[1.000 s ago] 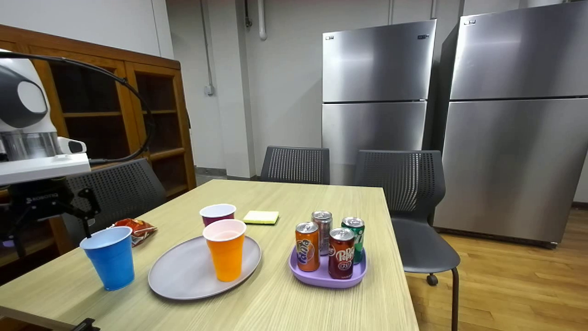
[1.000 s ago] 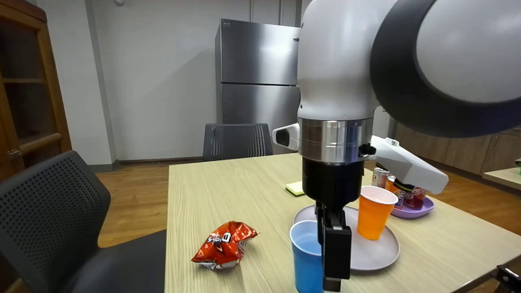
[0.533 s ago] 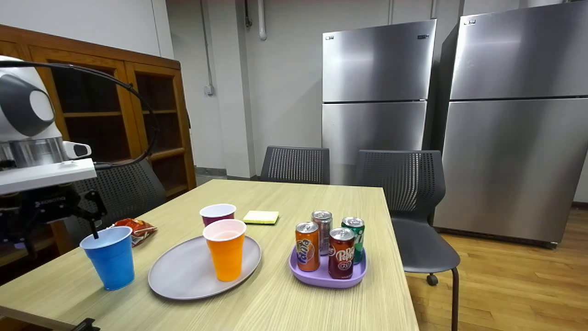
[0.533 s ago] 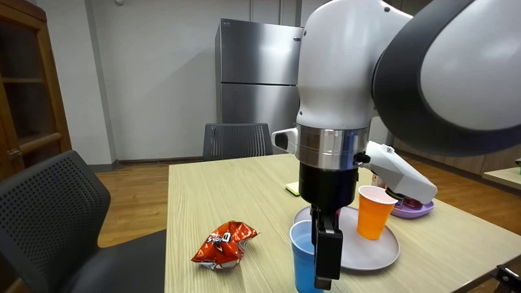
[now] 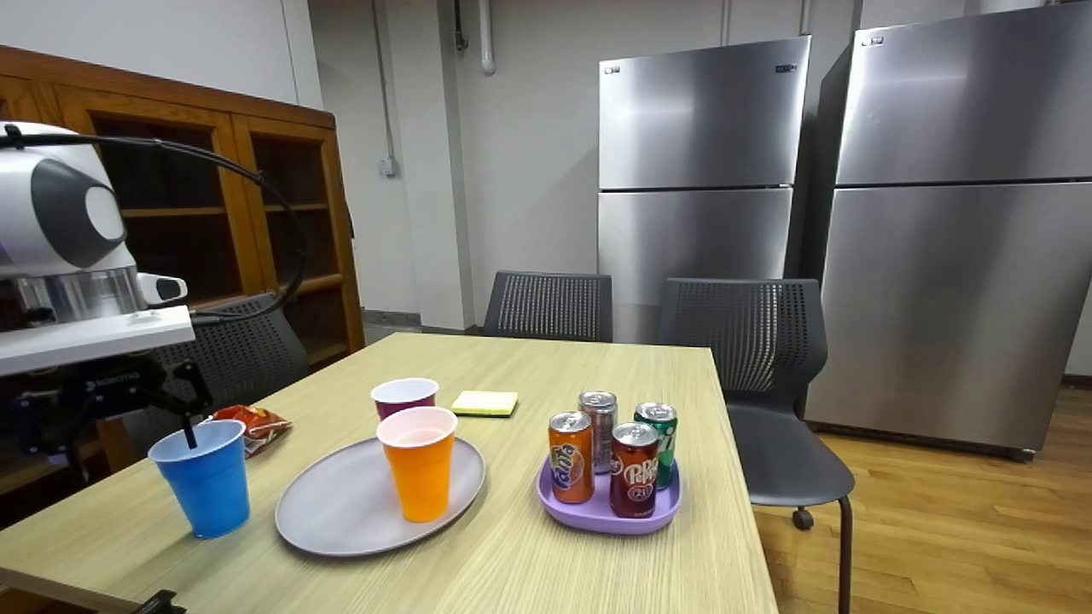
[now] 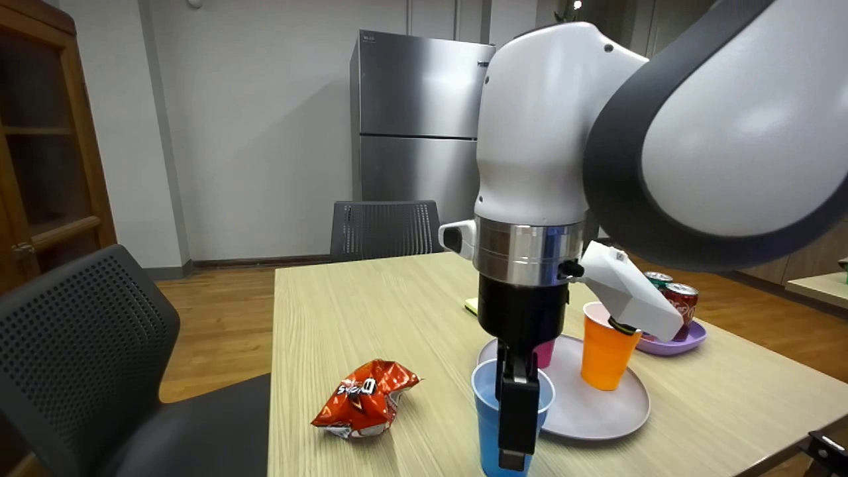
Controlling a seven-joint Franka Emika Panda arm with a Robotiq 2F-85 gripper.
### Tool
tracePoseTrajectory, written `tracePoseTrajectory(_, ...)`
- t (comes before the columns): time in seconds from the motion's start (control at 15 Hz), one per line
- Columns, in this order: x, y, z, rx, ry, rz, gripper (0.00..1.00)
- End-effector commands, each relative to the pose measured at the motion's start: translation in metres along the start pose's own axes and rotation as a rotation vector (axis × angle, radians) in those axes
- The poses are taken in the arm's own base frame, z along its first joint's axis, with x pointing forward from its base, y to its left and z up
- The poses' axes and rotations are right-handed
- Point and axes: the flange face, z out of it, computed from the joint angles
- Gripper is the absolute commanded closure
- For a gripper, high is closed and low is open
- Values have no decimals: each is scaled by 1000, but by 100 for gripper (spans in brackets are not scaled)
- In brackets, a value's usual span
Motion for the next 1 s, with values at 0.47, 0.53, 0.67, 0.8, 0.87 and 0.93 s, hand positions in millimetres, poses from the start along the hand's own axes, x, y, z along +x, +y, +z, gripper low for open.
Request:
tracePoseTrajectory(0.47, 13, 5, 15, 12, -15, 23, 25)
tracePoseTrajectory(0.53, 13, 5, 16, 12, -16, 22, 26)
tracePoseTrajectory(0.67, 13, 5, 16, 11, -17, 21, 42)
tracePoseTrajectory(0.8, 14, 5, 17, 9, -18, 19, 58)
tracePoseTrajectory(0.87, 14, 5, 17, 8, -20, 17, 65)
tracePoseTrajectory(0.93, 13, 5, 16, 7, -20, 17, 73)
